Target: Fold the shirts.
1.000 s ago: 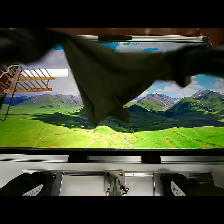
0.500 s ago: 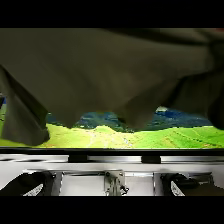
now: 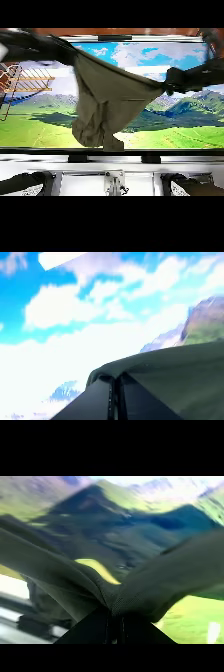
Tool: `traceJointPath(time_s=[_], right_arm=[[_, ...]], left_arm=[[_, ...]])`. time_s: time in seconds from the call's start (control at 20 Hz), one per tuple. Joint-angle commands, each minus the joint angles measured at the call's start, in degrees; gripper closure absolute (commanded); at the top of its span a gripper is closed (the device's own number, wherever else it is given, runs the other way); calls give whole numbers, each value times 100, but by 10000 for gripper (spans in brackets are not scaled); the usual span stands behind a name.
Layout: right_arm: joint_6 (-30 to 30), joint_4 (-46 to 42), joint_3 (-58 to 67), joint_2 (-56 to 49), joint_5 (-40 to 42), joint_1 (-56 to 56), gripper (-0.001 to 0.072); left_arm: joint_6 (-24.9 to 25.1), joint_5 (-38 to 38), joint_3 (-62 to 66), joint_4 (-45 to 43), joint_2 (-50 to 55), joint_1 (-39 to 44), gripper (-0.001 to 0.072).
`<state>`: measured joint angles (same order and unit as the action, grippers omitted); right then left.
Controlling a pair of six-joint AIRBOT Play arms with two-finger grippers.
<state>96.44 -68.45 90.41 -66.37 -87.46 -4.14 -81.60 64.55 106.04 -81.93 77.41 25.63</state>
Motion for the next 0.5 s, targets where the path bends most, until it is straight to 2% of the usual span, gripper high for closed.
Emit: traceJointPath(time_s=[0.0, 0.05, 0.1, 0.15, 0.2, 0.25, 0.35, 0.45], right_arm=[[-31, -376, -446, -914, 776, 2, 643], [-31, -201, -446, -1110, 916, 2, 643], [-33, -9, -446, -1268, 1043, 2, 643], [-33, 101, -446, -1368, 1128, 2, 643], [-33, 103, -446, -1419, 1147, 2, 642], [-81, 44, -448, -1429, 1134, 2, 643], [-105, -146, -446, -1423, 1019, 4, 643], [-162, -310, -446, -1423, 890, 2, 643]], left_arm=[[-645, 11, -48, -229, 1200, -26, 585], [-942, 227, -44, -232, 1394, -46, 392], [-1156, 514, -39, -232, 1497, -94, 131], [-1213, 929, -37, -232, 1528, -184, 52], [-1215, 1425, -31, -229, 1488, -304, 54], [-1215, 2039, -31, -225, 1381, -452, 85], [-1222, 2837, -155, -151, 960, -678, 204], [-1403, 2640, -903, 85, 258, -708, 201]])
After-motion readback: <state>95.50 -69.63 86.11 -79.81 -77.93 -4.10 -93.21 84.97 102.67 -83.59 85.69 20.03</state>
